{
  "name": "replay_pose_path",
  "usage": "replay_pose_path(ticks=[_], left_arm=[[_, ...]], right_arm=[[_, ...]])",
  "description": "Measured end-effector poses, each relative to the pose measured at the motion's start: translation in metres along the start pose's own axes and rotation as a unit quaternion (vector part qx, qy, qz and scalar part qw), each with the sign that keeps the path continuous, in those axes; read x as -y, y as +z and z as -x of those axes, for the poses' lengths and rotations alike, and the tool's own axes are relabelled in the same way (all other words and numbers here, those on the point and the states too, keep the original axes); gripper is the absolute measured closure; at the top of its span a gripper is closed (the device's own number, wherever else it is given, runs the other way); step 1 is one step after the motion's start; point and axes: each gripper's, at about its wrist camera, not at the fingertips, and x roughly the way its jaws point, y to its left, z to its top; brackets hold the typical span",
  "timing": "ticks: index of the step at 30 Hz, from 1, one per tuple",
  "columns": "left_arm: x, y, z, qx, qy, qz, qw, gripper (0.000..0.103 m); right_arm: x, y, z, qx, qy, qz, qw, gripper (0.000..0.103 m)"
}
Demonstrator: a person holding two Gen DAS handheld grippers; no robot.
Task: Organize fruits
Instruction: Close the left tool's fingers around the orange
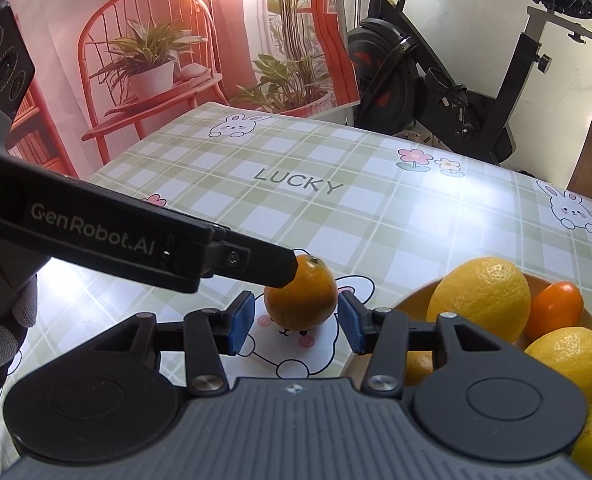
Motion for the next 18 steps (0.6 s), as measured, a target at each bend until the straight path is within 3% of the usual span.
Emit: replay_pose_path(ticks=[8, 13, 18], left_arm=[[-0.005, -0.005, -0.014, -0.009, -0.022, 0.012, 0.9997, 0.048], [-0.005, -0.006, -0.020, -0.008, -0.029, 0.010, 0.9995, 0.060], [-0.005, -0.009, -0.017, -0.003, -0.032, 0.006, 0.9995, 0.061]], right_arm=[[0.000, -0.003, -0.004, 0.004, 0.000, -0.010, 1.000, 0.054], [0.001, -0.003, -0.006, 0.006, -0.003, -0.010, 1.000, 0.054], [-0.001, -0.003, -0.009, 0.007, -0.008, -0.006, 1.000, 0.054]])
